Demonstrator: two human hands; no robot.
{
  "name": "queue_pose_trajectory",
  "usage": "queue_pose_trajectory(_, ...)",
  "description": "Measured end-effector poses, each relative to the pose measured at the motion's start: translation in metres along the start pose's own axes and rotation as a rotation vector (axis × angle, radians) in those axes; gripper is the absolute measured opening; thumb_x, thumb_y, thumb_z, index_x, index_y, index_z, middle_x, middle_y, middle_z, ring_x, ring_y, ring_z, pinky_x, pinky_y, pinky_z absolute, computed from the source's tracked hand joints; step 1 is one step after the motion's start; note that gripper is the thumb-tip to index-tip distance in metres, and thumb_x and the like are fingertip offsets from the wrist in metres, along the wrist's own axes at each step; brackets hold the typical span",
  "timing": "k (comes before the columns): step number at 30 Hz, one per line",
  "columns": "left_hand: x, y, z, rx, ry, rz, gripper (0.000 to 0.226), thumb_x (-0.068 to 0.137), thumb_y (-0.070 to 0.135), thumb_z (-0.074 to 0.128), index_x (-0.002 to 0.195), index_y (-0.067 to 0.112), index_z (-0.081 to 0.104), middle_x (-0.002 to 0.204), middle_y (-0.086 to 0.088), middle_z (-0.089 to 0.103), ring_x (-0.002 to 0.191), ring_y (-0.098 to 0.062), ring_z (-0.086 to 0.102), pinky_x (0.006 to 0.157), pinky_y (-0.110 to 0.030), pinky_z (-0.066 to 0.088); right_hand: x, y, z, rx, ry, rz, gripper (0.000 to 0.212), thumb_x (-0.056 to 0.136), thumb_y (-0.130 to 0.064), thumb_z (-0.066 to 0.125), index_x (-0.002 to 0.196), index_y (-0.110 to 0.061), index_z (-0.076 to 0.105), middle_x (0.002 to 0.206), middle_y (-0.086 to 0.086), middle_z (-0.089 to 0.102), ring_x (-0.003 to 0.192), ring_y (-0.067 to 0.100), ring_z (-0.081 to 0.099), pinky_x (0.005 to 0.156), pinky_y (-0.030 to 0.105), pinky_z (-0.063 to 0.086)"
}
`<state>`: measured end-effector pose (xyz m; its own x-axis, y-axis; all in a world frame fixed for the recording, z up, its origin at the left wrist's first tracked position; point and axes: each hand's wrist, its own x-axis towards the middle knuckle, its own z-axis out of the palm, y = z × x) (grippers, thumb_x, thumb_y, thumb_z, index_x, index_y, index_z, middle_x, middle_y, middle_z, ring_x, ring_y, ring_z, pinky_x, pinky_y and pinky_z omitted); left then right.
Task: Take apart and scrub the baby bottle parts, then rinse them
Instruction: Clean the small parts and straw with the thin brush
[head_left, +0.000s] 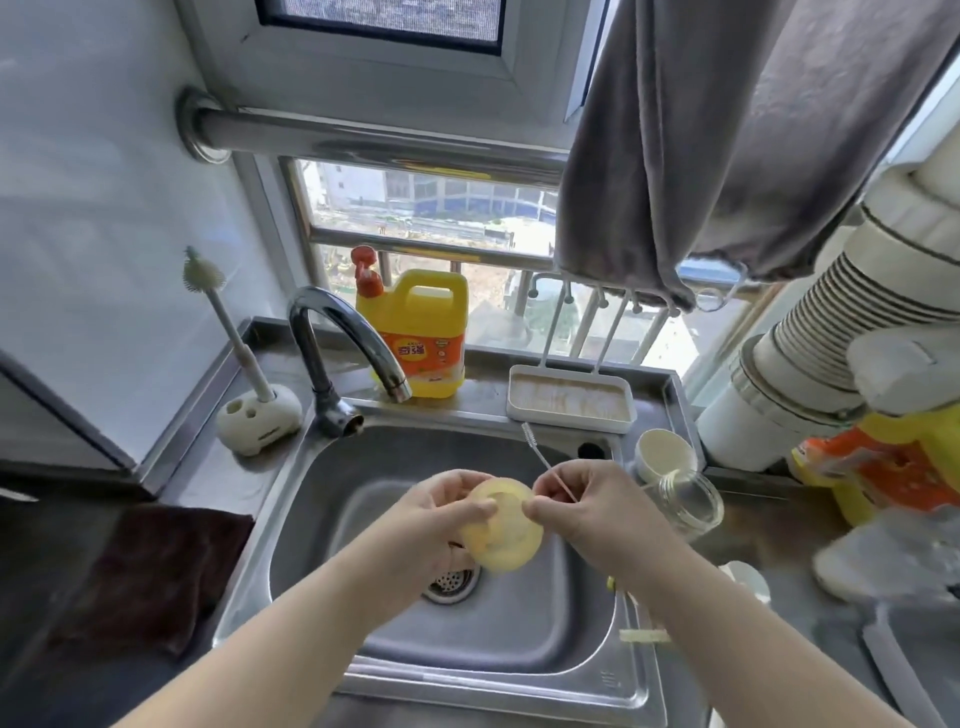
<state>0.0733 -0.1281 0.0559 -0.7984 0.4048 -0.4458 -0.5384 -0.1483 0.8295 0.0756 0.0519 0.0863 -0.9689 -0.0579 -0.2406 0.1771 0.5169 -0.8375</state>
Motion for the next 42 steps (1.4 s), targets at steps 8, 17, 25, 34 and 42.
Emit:
queue_pose_trajectory(8,0.007,0.014,0.008,-0.128,0.095,-0.305,0.048,0.094,0.044,0.049,0.122,0.005,0.051,0.106,-0.028,0.066,0.079,-0.034,0.069,0.061,-0.037,0.060,0.008,0.006,0.008,0.079,-0.019,-0.026,0.014,0.074,-0.017,0.074,0.065,-0.011,0.066,0.053,-0.005,0.051,0.051,0.010,0.041,0.053,0.022,0.034)
queue_pose_trajectory(17,0.024,0.015,0.006,-0.003,0.186,-0.216,0.027,0.086,0.025,0.063,0.101,0.004,0.059,0.085,-0.015,0.060,0.065,-0.020,0.060,0.057,-0.029,0.054,0.009,0.001,0.015,0.168,-0.117,-0.019,0.011,0.075,-0.017,0.076,0.067,-0.015,0.069,0.057,-0.004,0.061,0.055,0.008,0.050,0.056,0.018,0.040)
queue_pose_trajectory(25,0.034,0.022,-0.010,0.089,0.250,-0.216,0.013,0.090,0.006,0.051,0.100,0.011,0.044,0.097,-0.017,0.045,0.075,-0.028,0.052,0.063,-0.042,0.057,0.020,-0.001,-0.010,-0.007,-0.007,0.128,0.010,0.090,-0.033,0.052,0.089,-0.023,0.054,0.069,-0.007,0.069,0.052,0.003,0.046,0.059,0.023,0.039)
queue_pose_trajectory(34,0.022,0.029,-0.030,0.040,0.051,-0.013,0.049,0.057,-0.002,0.067,0.103,0.010,0.054,0.103,-0.019,0.057,0.095,-0.035,0.066,0.077,-0.043,0.056,0.019,-0.011,-0.021,-0.223,-0.070,-0.010,0.011,0.093,-0.022,0.050,0.085,-0.027,0.054,0.069,-0.008,0.064,0.051,-0.004,0.046,0.053,0.012,0.034)
queue_pose_trajectory(42,0.014,0.032,-0.035,0.155,0.044,0.141,0.035,0.050,0.018,0.082,0.082,0.027,0.070,0.102,-0.011,0.070,0.097,-0.035,0.067,0.083,-0.046,0.052,0.015,-0.027,-0.025,-0.333,-0.025,-0.163,0.015,0.086,-0.021,0.062,0.074,-0.030,0.061,0.067,-0.008,0.062,0.062,-0.001,0.052,0.062,0.014,0.041)
